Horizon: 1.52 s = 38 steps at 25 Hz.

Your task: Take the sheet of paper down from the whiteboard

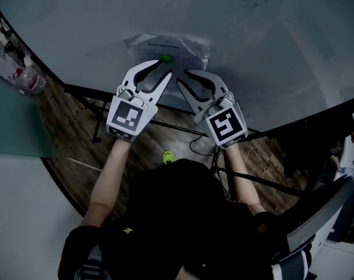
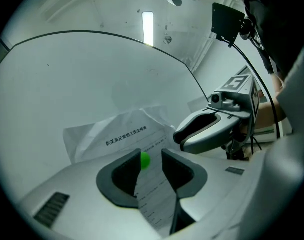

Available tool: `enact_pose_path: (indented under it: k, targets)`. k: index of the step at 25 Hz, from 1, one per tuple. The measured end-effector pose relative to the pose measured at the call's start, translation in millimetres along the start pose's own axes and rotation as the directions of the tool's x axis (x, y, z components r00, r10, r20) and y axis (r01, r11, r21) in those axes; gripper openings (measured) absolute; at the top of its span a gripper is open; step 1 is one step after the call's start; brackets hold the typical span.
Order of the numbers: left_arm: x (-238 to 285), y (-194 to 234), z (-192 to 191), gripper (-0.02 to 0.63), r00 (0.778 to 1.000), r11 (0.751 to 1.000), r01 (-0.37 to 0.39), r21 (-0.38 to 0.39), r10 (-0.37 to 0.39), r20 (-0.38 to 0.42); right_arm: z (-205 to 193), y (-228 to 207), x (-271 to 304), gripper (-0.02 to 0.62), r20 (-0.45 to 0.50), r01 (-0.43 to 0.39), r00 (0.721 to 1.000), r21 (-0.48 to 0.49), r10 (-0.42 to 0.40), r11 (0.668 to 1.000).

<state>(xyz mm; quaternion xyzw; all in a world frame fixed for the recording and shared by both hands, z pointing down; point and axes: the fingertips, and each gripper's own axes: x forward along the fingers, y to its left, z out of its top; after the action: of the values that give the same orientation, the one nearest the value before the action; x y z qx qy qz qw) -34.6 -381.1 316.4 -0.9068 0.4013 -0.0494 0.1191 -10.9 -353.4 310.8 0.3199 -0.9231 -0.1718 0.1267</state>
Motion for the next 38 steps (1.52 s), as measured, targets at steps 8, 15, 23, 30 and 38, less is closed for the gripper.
enact_pose_path:
  k: [8, 15, 23, 30, 38]
  targets:
    - [8.5, 5.8, -4.1, 0.149, 1.0, 1.0, -0.023, 0.019, 0.023, -0.008, -3.9, -5.0, 3.3, 0.08, -0.007, -0.016, 1.0, -0.021, 0.016, 1.0]
    - [14.5, 11.3, -7.3, 0.183, 0.999, 0.998, -0.051, 0.03, 0.051, -0.013, -4.3, -8.7, 3.4, 0.081, -0.005, -0.015, 1.0, -0.011, 0.015, 1.0]
    - [18.6, 11.1, -9.6, 0.183, 0.997, 0.996, -0.074, 0.052, 0.075, -0.01, -4.0, -15.1, 1.9, 0.083, -0.014, -0.008, 1.0, -0.028, 0.008, 1.0]
    - [20.9, 10.2, -10.5, 0.183, 0.988, 0.983, -0.146, 0.114, 0.15, -0.03, -2.6, -16.6, -4.7, 0.086, -0.015, 0.007, 1.0, -0.012, -0.007, 1.0]
    - [24.1, 12.5, -11.1, 0.179, 0.966, 0.956, -0.247, 0.157, 0.256, -0.036, -2.0, -22.8, -17.4, 0.087, -0.024, 0.036, 0.999, -0.016, -0.037, 0.999]
